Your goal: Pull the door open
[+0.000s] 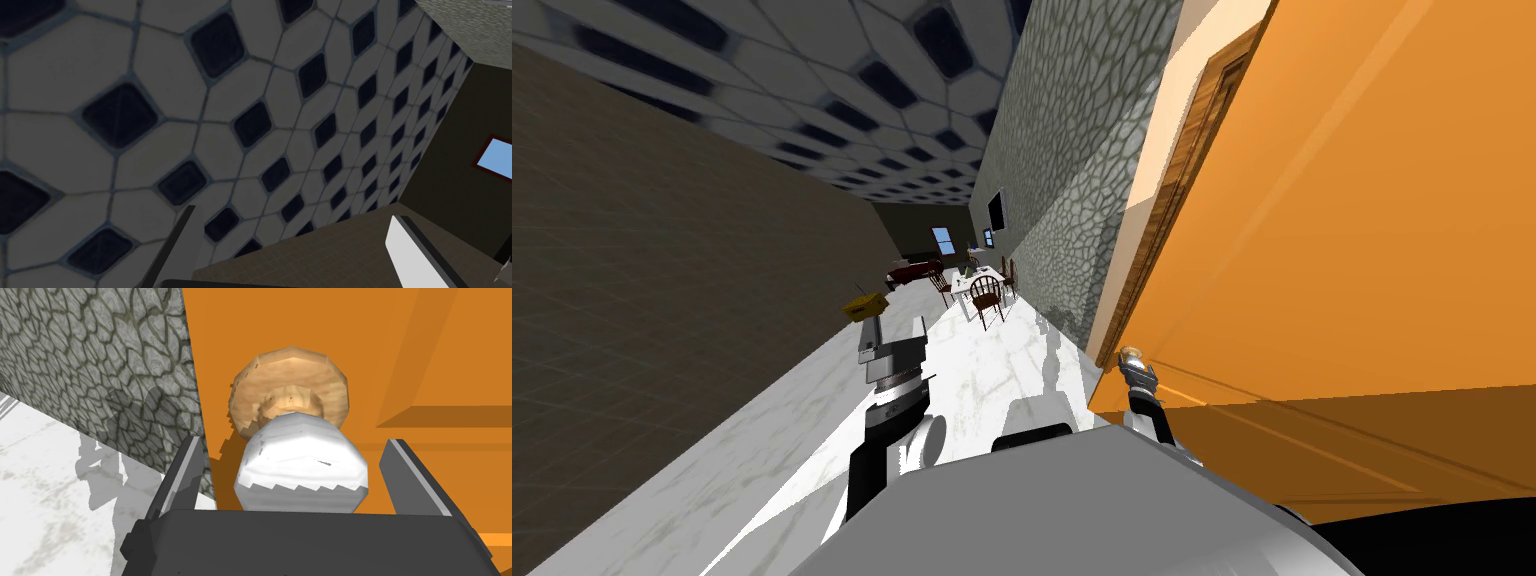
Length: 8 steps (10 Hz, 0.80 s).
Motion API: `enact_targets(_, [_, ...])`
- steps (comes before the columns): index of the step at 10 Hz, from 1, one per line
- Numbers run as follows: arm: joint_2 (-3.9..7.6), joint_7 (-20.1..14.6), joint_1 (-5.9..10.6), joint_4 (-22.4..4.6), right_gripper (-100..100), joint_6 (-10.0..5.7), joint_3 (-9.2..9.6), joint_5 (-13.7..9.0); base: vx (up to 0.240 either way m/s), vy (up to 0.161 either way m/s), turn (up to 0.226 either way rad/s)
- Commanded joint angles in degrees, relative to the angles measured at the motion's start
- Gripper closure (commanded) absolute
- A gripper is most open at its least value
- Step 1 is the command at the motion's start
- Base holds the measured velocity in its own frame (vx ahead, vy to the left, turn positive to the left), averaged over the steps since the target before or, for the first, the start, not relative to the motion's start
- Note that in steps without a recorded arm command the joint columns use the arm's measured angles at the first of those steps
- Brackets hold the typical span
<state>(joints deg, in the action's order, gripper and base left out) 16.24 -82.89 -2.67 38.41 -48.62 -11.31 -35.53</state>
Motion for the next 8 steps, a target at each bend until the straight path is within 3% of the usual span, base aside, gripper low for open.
enact_targets(1, [-0.08, 0.47, -0.50, 0.70, -100, 0.67, -1.99, -0.32, -0.007, -0.025, 0.191])
enact_targets(2, [-0.12, 0.50, -0.50, 0.28, -100, 0.58, -3.09, -0.42, -0.008, -0.026, 0.196])
enact_targets(3, [-0.24, 0.73, -0.95, 1.29, -100, 0.91, -2.43, -0.39, -0.003, -0.014, 0.035])
enact_targets(4, [-0.24, 0.73, -0.95, 1.29, 100, 0.91, -2.43, -0.39, 0.000, 0.000, -0.039])
enact_targets(8, [-0.24, 0.73, -0.95, 1.29, 100, 0.91, -2.43, -0.39, 0.000, 0.000, 0.000])
